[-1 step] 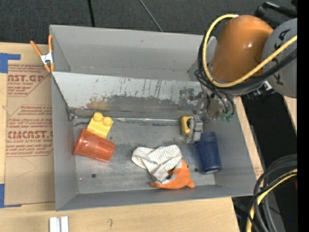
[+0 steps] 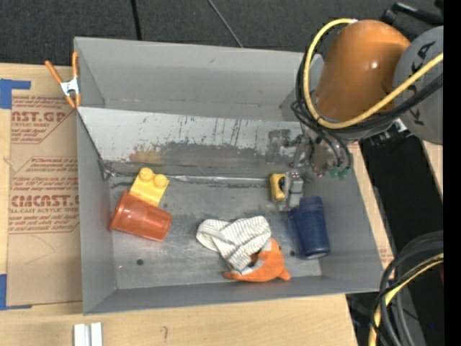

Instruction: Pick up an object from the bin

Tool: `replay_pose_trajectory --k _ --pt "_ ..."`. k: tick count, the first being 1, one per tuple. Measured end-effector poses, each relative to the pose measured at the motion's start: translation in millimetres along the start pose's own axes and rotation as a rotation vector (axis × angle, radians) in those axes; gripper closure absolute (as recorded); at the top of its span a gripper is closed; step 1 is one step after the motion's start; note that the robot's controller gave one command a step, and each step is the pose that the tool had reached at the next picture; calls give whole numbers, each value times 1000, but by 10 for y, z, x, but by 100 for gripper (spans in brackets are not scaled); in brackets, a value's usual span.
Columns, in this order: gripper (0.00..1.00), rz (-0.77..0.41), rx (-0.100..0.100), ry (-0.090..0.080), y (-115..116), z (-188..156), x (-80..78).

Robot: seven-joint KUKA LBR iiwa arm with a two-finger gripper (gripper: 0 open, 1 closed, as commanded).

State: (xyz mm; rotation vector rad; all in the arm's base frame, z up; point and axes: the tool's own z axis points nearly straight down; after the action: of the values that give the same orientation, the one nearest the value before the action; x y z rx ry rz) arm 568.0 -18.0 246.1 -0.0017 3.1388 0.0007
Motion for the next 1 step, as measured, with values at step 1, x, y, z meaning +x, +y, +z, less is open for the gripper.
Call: replay_pose_trajectory --k 1 --pt "0 -112 1 -3 73 457 92"
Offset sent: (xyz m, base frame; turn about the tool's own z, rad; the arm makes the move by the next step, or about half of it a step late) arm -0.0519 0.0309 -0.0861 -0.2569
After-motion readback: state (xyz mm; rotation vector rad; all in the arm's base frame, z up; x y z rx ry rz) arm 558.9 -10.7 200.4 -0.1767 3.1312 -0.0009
